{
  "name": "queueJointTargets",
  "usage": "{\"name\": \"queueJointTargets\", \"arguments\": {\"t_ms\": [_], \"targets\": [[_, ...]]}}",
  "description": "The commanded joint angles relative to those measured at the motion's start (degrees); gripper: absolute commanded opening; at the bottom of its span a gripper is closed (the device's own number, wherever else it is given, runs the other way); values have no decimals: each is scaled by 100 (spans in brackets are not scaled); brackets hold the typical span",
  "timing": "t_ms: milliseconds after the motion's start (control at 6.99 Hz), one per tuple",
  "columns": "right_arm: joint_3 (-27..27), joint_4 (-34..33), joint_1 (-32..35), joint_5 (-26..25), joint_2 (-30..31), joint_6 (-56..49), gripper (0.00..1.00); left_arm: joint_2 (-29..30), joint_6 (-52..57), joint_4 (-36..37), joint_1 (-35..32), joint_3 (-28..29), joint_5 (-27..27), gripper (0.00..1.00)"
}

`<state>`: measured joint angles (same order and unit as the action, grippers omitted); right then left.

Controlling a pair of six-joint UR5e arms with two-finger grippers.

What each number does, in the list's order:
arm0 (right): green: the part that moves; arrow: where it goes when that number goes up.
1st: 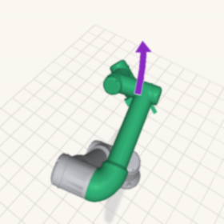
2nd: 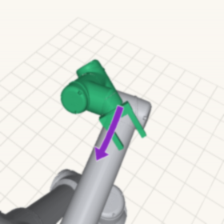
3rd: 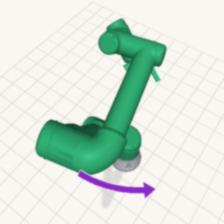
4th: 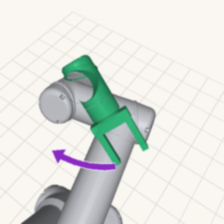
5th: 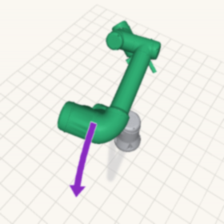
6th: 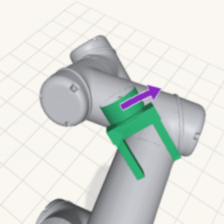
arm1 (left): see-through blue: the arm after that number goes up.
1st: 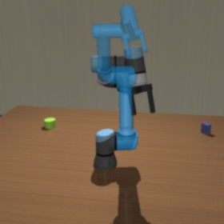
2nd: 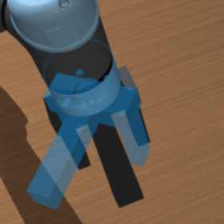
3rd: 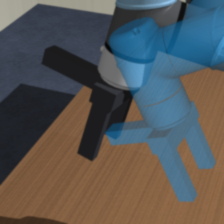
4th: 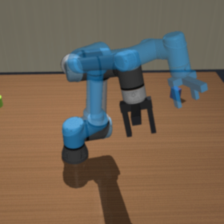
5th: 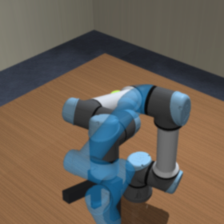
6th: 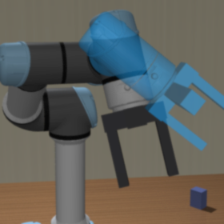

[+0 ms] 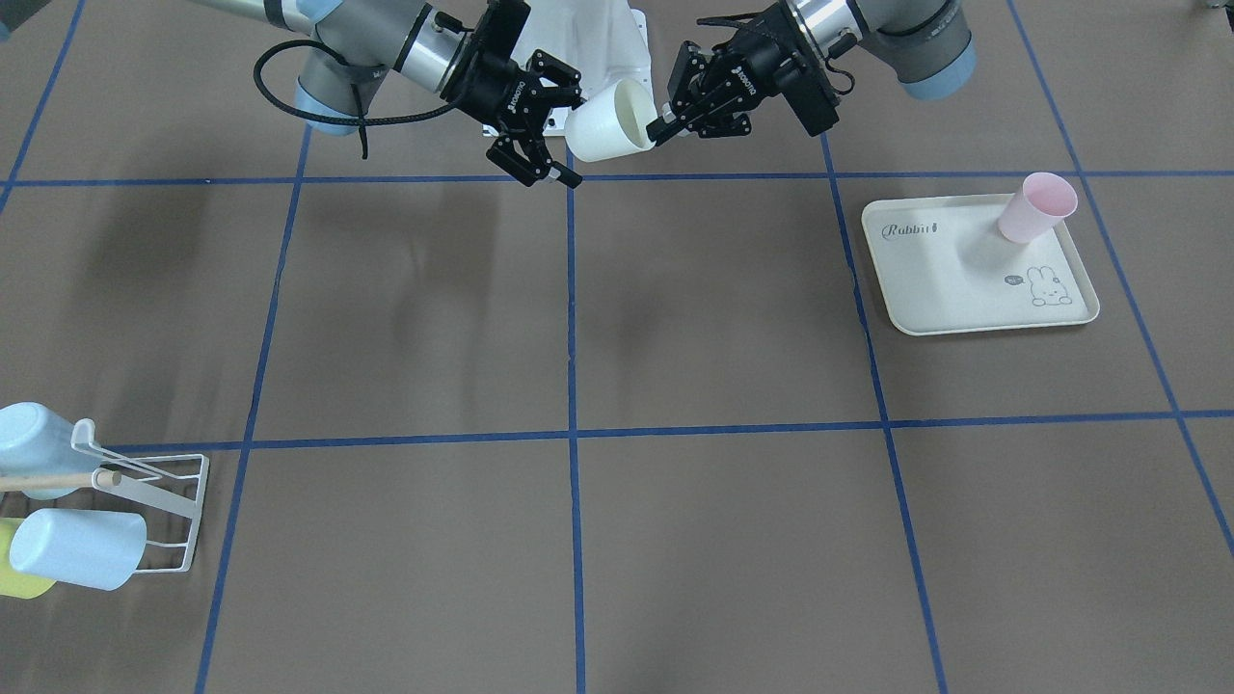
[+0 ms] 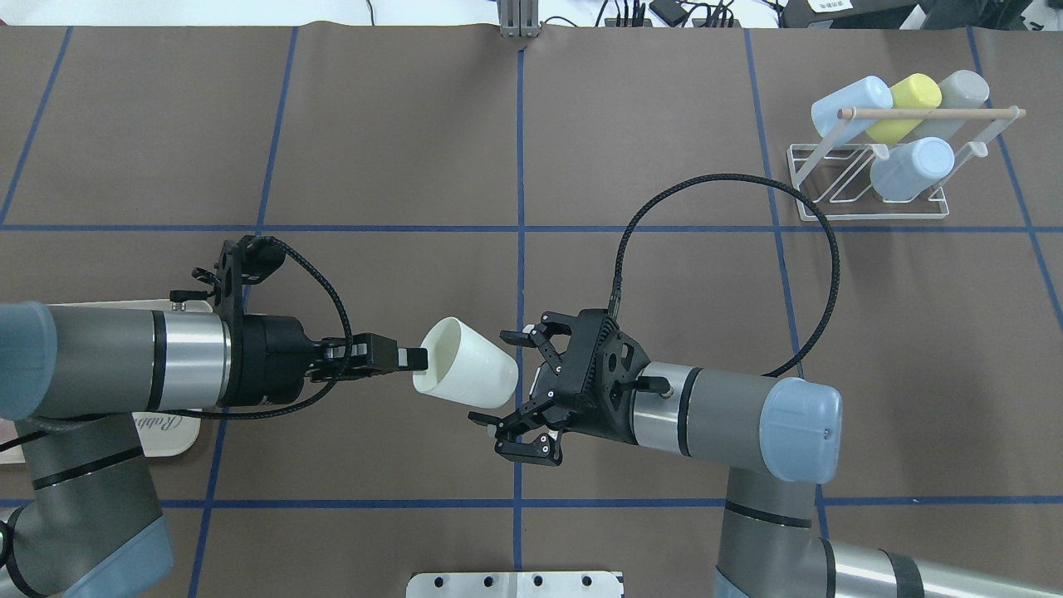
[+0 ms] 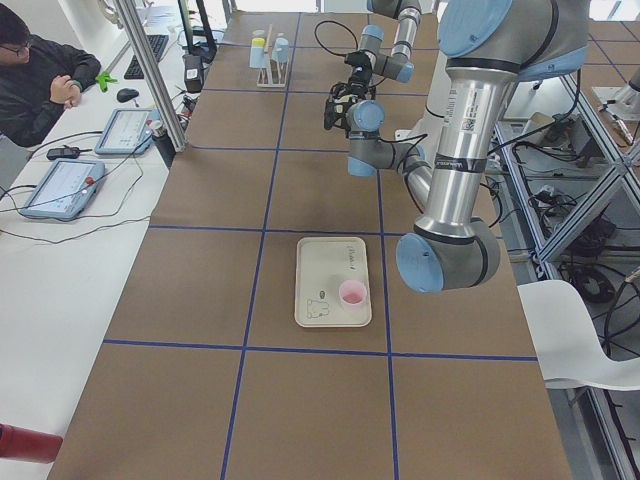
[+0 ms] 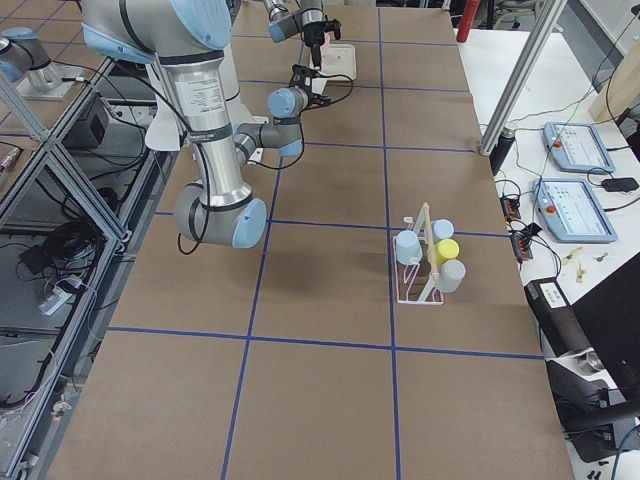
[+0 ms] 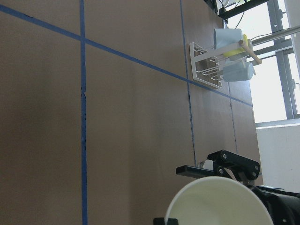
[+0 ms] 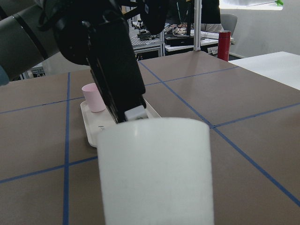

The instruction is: Transfer IKEA cup to right arm and place on rack

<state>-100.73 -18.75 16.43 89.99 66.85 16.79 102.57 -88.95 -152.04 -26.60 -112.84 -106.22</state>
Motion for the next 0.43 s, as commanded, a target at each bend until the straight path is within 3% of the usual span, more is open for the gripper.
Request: {"name": "queueJointTargets", "arguments": {"t_ms": [0,286], "targets": [[1,38,-17,-8,-6,0,96,17,0,-1,14,8,-4,0],[10,38,-17,-8,-6,18,83,17,0,-1,14,8,-12,0]]}}
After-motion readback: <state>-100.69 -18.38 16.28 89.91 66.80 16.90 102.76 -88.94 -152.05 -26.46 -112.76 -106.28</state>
